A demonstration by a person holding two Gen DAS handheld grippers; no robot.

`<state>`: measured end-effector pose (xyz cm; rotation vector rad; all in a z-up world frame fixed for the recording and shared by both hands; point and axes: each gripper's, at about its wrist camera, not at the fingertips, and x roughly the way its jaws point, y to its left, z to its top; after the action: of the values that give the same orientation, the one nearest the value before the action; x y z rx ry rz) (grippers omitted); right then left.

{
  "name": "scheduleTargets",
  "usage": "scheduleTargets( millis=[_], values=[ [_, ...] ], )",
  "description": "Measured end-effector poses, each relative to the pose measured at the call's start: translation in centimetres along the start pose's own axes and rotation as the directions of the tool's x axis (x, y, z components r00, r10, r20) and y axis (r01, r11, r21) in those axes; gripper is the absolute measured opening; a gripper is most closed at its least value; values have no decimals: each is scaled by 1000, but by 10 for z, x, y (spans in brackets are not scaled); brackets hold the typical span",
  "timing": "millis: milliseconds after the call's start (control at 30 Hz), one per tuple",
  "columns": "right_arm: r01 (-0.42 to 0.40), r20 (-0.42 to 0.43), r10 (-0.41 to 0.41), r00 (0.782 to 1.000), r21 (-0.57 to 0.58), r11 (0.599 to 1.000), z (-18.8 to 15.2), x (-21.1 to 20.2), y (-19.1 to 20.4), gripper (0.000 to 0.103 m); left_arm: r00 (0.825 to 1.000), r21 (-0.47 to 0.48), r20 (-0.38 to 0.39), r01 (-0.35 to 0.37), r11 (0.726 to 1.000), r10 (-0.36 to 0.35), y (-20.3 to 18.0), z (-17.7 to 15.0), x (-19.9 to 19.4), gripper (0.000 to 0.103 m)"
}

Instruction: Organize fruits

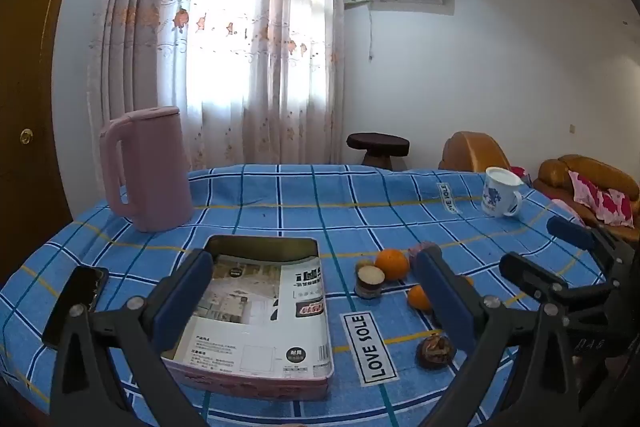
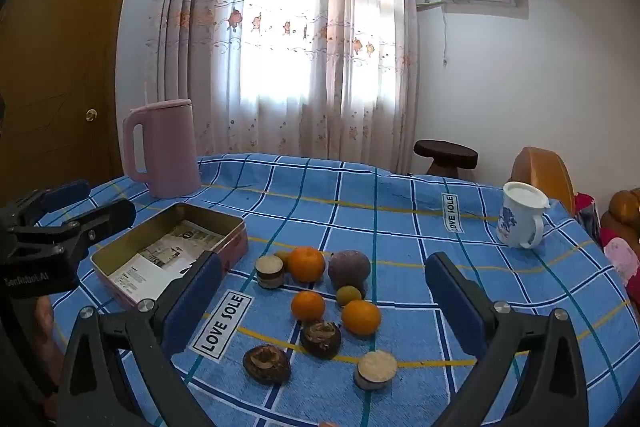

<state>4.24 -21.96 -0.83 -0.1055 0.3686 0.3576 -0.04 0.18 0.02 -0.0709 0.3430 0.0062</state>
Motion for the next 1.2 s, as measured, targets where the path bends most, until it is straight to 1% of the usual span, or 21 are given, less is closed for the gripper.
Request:
scheduleTargets(
  millis=[33,200,333,467,500,533,1200],
  values=[
    [0,2,0,1000,4,1000,0,0,-1,102,1000,36,-15,-14,999,15,-3,1,1,103],
    [-2,0,2,1000,-1,1000,-3,0,-3,102,1000,19,-10,-11,1000,11,-3,2,3,103],
    [1,-2,-1,1000,-3,1000,-9,1,-7,102,1000,22,-5,-9,1000,9,-7,-4,-3,103],
    [1,2,-1,1000,-8,1000,-6,0,0,102,1000,27,-7,-6,1000,6,-15,-7,-6,103],
    [-2,1,2,1000,-9,1000,-5,0,3,102,1000,23,-17,-7,1000,7,-9,-6,2,103],
    [0,-2,1,1000,22,1000,-8,-1,-5,102,1000,25,-19,-8,1000,8,-9,-6,3,103],
    [-2,-1,2,1000,26,1000,-8,-1,-3,102,1000,20,-19,-7,1000,7,-8,-6,3,103]
  ],
)
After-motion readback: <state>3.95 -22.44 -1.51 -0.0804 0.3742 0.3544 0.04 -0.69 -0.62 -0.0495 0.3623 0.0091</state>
